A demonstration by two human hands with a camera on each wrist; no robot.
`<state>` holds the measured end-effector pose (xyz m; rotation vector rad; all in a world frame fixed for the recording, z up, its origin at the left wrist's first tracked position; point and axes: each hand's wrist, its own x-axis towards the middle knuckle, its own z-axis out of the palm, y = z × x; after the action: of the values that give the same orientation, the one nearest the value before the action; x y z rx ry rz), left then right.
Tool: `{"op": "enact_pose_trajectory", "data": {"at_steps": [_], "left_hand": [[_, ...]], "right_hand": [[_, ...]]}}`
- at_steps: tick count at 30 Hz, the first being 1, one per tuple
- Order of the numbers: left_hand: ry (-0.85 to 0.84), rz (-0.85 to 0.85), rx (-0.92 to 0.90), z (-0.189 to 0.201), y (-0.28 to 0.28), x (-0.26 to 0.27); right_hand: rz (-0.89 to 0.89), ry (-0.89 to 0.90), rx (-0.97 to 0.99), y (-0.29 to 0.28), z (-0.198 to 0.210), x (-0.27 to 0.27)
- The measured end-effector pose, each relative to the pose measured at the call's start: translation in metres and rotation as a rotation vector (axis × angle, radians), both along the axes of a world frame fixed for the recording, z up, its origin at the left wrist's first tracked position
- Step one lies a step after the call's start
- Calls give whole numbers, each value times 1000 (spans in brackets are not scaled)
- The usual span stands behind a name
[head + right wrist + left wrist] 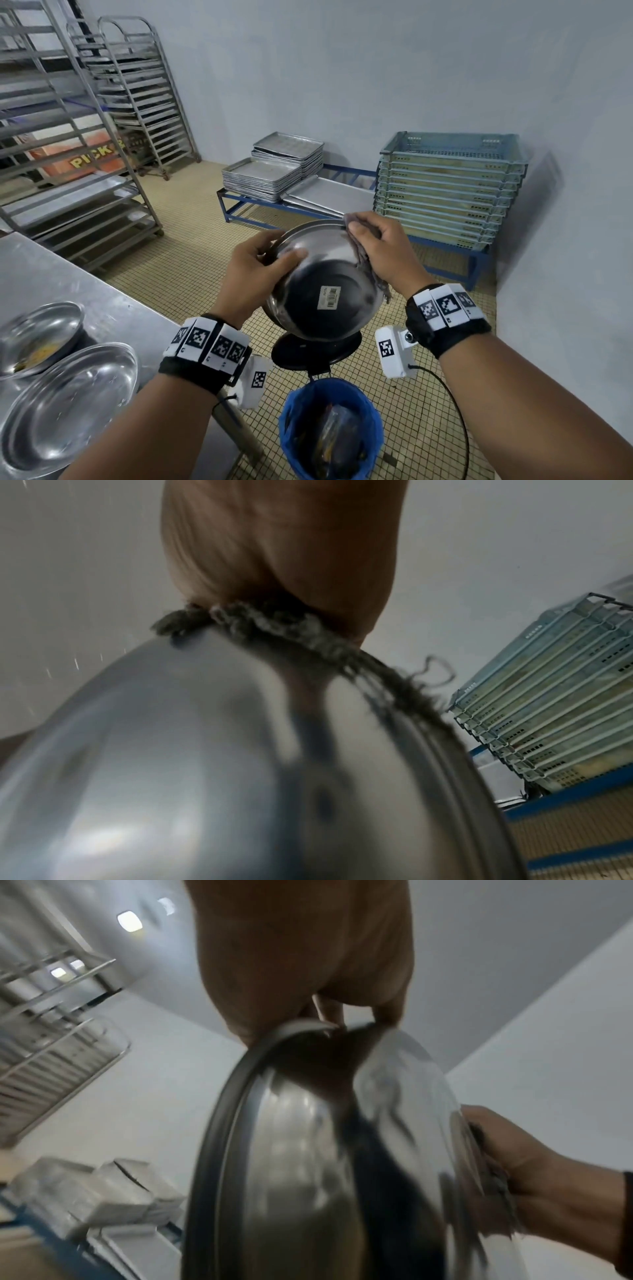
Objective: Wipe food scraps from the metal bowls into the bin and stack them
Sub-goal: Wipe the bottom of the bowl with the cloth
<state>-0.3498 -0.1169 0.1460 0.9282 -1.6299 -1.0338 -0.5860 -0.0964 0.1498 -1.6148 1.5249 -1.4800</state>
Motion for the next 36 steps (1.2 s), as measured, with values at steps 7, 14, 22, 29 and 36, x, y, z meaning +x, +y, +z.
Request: {"op": "enact_pose_trajectory", "data": {"at_steps": [7,14,22,29,36], "left_hand": [[-155,-111,-65,11,-7,-2],[-19,-34,26,-4,-5,2],[83,-8,34,-5,-5,1],[59,-27,37,-8,2,-2],[128,13,49,-9,-2,3]], "right_hand": [[50,180,-32,-1,17,8],[-12,35,22,1,-3,1],[17,100,14,-5,8,0],[20,55,23,-6,4,7],[19,-17,43,-10,2,0]]}}
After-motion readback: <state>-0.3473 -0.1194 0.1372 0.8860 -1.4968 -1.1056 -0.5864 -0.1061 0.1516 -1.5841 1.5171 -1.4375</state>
